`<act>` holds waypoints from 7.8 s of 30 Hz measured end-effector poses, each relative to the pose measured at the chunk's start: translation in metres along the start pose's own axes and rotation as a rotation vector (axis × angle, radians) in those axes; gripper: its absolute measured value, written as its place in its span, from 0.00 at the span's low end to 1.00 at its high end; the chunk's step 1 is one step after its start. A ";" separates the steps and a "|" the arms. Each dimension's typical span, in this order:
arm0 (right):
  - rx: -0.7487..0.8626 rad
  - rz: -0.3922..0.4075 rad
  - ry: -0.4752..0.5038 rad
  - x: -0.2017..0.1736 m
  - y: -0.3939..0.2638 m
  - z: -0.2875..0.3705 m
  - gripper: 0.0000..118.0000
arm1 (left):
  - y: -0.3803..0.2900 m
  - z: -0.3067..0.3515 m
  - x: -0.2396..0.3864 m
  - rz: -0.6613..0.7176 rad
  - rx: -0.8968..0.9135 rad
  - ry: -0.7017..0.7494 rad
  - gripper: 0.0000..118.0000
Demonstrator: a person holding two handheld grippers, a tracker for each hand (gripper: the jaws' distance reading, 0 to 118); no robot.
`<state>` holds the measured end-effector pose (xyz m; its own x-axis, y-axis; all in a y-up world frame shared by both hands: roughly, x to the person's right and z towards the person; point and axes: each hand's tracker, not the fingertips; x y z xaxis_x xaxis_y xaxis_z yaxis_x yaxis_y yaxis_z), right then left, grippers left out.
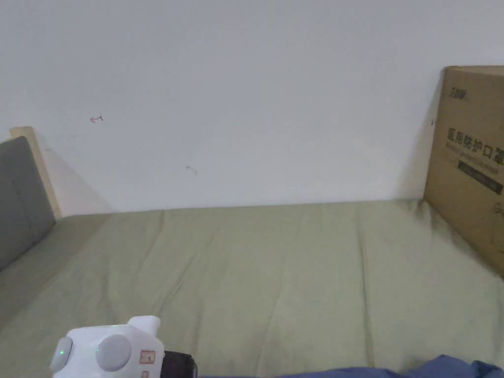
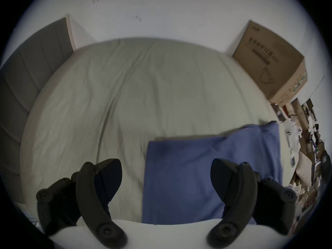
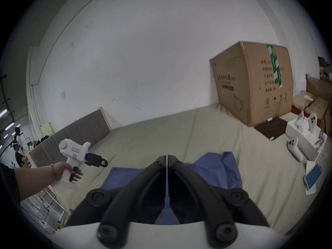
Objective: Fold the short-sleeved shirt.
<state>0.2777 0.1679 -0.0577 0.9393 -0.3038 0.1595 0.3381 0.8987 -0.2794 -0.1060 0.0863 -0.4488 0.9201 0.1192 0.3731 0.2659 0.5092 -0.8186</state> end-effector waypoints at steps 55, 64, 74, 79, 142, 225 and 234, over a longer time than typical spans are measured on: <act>-0.247 0.082 -0.093 0.075 0.236 -0.015 0.01 | -0.006 0.267 0.032 -0.133 0.520 -0.066 0.04; -0.115 0.120 -0.098 0.018 0.337 -0.010 0.01 | 0.050 0.350 0.042 -0.112 0.660 -0.040 0.04; -0.031 0.178 -0.177 -0.016 0.456 -0.091 0.01 | 0.163 0.329 0.027 -0.002 0.757 -0.022 0.04; 0.030 0.227 -0.231 -0.023 0.515 -0.124 0.01 | 0.221 0.302 0.020 0.066 0.804 -0.049 0.04; -0.069 0.012 -0.051 0.016 -0.021 0.123 0.83 | -0.305 0.262 0.010 0.088 0.588 0.006 0.83; -0.703 -0.193 -0.347 0.121 0.012 -0.186 0.81 | -0.165 0.055 -0.053 0.728 -0.126 -0.185 0.72; -0.314 -0.092 -0.227 0.075 0.018 -0.080 0.93 | -0.185 0.124 -0.020 0.428 0.229 -0.169 0.82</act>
<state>0.3590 0.1360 -0.1262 0.8795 -0.2693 0.3923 0.4545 0.7198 -0.5248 -0.2097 0.0950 -0.2507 0.8684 0.4843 0.1066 -0.2113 0.5559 -0.8039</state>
